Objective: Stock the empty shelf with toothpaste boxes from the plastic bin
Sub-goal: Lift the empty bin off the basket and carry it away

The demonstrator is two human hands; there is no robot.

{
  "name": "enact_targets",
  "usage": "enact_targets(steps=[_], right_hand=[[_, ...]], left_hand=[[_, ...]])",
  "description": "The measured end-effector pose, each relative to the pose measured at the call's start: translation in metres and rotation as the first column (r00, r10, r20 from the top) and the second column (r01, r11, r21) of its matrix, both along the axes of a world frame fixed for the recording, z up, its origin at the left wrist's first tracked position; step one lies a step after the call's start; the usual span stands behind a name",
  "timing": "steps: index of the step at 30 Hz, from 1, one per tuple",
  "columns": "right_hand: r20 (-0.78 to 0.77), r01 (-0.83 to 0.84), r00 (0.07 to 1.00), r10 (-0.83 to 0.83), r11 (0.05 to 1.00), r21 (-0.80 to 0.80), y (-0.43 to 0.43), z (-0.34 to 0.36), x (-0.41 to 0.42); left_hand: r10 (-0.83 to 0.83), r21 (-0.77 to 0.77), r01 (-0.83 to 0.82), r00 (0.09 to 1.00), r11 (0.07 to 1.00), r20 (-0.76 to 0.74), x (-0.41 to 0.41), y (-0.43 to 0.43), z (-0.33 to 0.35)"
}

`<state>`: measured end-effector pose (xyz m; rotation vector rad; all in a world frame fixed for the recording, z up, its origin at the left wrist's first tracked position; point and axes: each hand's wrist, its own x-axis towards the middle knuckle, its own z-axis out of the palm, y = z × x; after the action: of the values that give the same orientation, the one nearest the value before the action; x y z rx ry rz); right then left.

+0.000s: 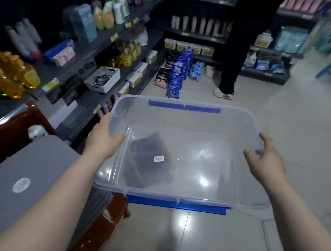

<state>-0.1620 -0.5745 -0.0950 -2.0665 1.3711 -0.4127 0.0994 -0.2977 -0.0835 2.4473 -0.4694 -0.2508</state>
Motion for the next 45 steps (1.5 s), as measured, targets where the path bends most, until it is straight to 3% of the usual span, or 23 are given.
enact_targets(steps=[16, 30, 35, 45], right_hand=[[-0.001, 0.285, 0.959, -0.285, 0.958, -0.030, -0.200, 0.014, -0.119], [0.001, 0.472, 0.881, -0.473, 0.881, -0.028, -0.321, 0.018, -0.073], [-0.006, 0.552, 0.834, -0.552, 0.833, -0.035, -0.354, 0.017, -0.055], [-0.018, 0.686, 0.727, -0.686, 0.728, -0.013, -0.413, 0.009, -0.070]], left_hand=[[-0.250, -0.056, 0.250, 0.968, 0.967, 0.008, -0.063, -0.284, 0.002], [-0.485, -0.085, 0.486, 0.874, 0.870, 0.034, 0.027, -0.493, -0.002], [-0.569, -0.016, 0.571, 0.819, 0.820, 0.064, 0.053, -0.557, 0.004], [-0.692, -0.065, 0.692, 0.721, 0.719, 0.032, 0.047, -0.682, -0.006]])
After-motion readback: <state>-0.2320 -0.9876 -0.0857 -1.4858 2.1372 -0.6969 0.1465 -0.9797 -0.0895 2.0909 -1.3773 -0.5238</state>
